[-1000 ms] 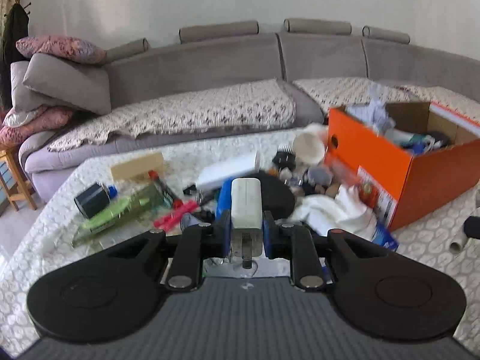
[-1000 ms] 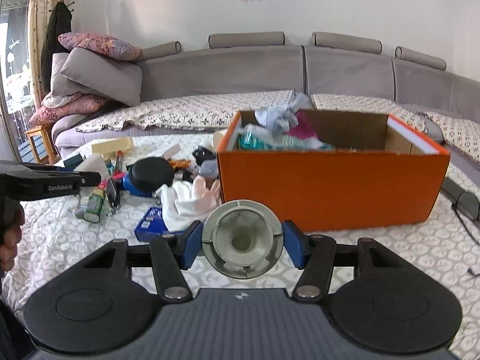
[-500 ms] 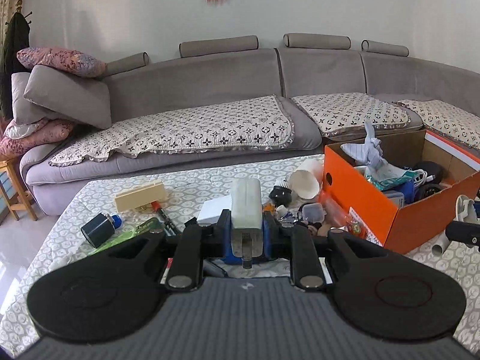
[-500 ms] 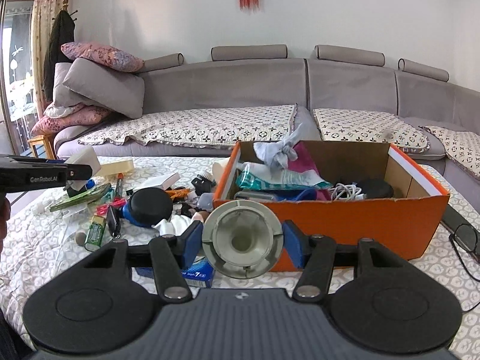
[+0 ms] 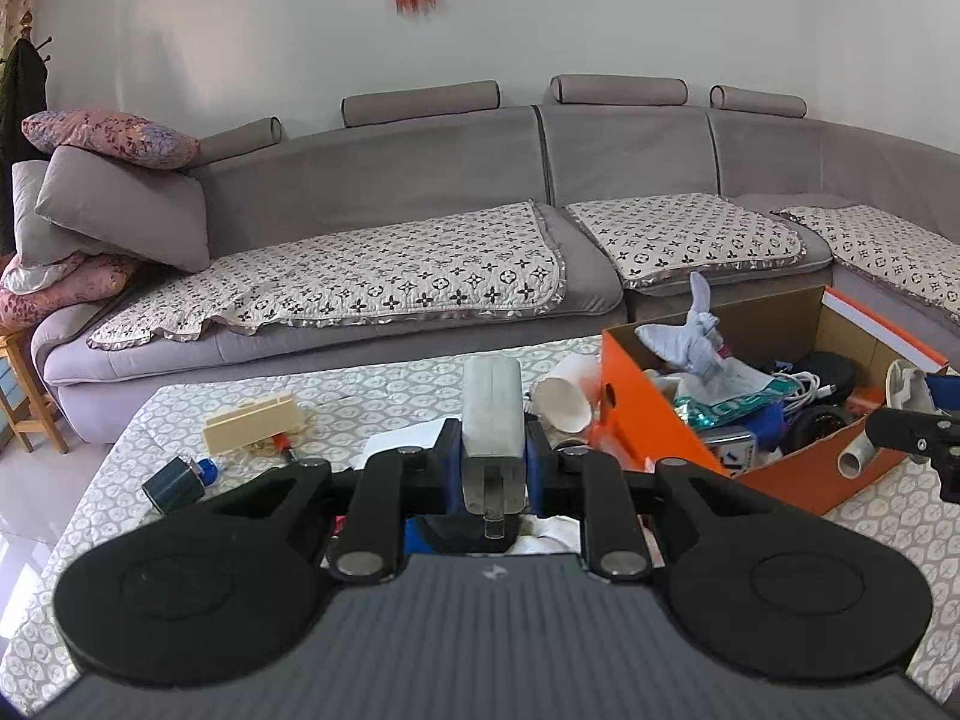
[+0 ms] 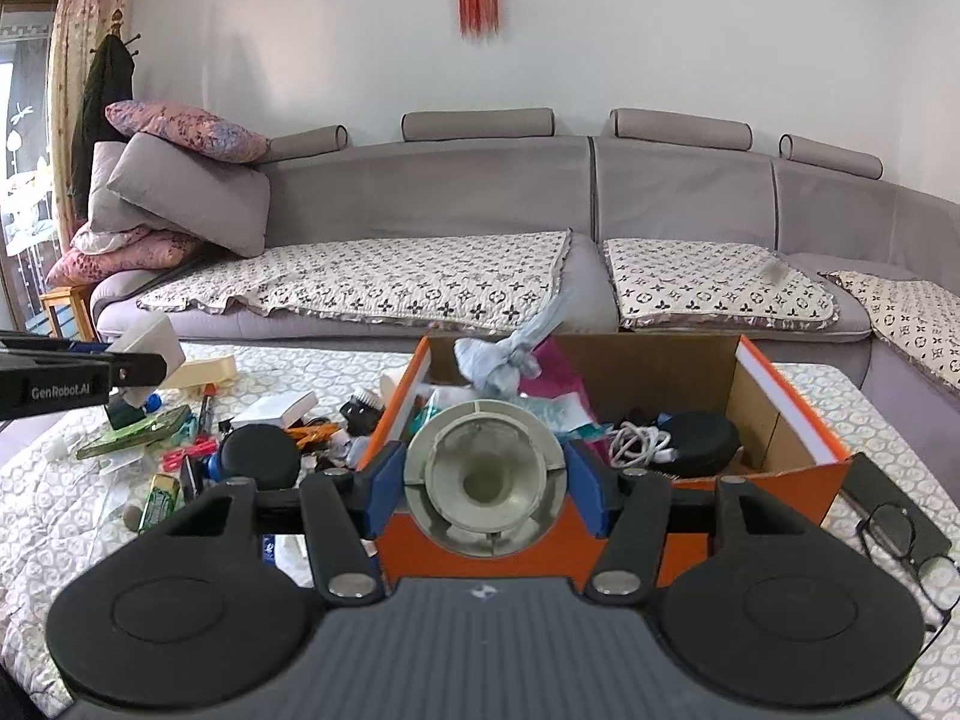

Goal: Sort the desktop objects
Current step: 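Carry the holder and the charger over the cardboard box with both grippers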

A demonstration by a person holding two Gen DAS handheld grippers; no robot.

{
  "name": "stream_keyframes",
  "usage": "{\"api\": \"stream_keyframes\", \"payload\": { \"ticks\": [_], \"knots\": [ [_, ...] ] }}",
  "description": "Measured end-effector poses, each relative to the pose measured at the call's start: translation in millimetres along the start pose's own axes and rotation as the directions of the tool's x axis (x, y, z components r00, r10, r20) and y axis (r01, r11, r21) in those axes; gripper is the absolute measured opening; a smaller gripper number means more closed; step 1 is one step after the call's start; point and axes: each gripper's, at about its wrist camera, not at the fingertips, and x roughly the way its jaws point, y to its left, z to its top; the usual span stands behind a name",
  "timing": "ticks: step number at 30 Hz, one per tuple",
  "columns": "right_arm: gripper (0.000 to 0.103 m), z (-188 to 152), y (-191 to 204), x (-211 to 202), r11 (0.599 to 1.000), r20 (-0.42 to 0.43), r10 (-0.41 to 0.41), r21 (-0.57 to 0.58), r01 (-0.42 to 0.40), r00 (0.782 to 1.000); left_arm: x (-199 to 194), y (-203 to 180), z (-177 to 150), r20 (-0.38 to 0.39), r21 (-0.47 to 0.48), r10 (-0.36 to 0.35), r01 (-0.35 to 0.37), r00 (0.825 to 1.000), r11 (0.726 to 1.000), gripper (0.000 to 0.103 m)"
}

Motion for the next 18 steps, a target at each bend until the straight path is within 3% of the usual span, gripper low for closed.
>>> {"api": "stream_keyframes", "payload": {
  "ticks": [18],
  "knots": [
    [0.056,19.0,-44.2,7.8,0.999,0.008,-0.031,0.023,0.031,0.999,4.4,-53.6,20.6,-0.005,-0.008,-0.016,0.016,1.000,1.000,0.021]
  ]
}}
